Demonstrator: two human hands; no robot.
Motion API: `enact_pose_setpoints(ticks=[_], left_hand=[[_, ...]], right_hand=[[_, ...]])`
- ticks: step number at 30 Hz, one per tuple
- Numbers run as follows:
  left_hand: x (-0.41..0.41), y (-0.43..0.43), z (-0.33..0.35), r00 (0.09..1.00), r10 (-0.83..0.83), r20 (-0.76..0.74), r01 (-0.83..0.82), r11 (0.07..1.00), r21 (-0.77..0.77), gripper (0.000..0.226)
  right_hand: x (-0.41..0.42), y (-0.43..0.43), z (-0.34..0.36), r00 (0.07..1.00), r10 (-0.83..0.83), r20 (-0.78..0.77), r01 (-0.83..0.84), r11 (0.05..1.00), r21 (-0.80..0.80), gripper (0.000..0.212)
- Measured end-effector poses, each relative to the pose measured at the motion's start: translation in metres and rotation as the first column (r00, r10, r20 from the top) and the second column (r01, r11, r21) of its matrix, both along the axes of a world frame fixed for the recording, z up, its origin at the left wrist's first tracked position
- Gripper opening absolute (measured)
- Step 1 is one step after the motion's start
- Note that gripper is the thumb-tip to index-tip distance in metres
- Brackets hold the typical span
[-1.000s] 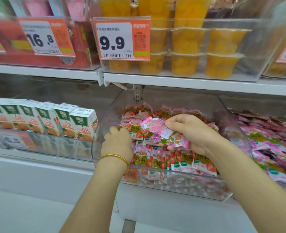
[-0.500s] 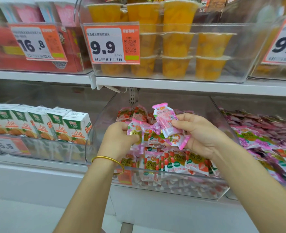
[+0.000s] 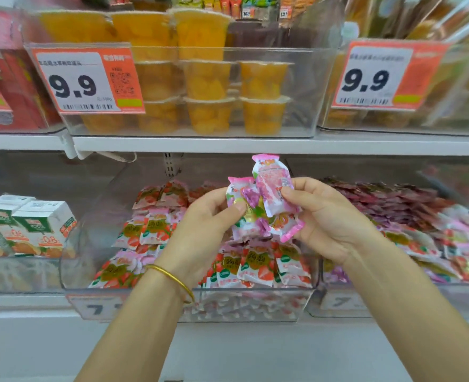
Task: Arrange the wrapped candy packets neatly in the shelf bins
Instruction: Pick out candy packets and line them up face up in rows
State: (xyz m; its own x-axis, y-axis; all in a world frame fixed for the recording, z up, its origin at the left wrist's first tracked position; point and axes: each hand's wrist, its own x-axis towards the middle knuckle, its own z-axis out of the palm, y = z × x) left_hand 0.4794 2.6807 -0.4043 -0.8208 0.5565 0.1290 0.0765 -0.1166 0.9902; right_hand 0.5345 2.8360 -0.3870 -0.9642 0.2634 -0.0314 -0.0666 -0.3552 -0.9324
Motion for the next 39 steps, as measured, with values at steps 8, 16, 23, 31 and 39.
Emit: enact_pose_setpoints(ticks=[8,16,23,31,39], left_hand=[[0.023,0.073,-0.005,0.953,-0.024,-0.303,-0.037,0.981,-0.193,0.025],[0.026,0.100,-0.014,0.821,0.077,-0.566,-0.263,0.931,-0.255,0.027],[0.025,0.104,-0.025,0.756,0.013,-0.655,-0.313,0.885,-0.344,0.023],[0.041,0.107,-0.025,0.627,-0.253,-0.737,-0.320,0.779,-0.540,0.031],[0.042,0.111,-0.027,0.635,-0.320,-0.703,-0.304,0.733,-0.608,0.016]], right_hand=[[0.050,0.083,-0.003,0.936,-0.352,-0.007,0.347,0.919,0.186,0.013],[0.059,0.106,-0.026,0.880,-0.472,0.056,0.383,0.774,0.505,0.011],[0.059,0.098,-0.024,0.877,-0.480,-0.002,0.287,0.521,0.804,0.017],[0.073,0.125,-0.021,0.836,-0.545,0.060,0.268,0.501,0.823,0.009],[0.082,0.104,-0.011,0.715,-0.673,-0.192,0.205,-0.061,0.977,0.016]])
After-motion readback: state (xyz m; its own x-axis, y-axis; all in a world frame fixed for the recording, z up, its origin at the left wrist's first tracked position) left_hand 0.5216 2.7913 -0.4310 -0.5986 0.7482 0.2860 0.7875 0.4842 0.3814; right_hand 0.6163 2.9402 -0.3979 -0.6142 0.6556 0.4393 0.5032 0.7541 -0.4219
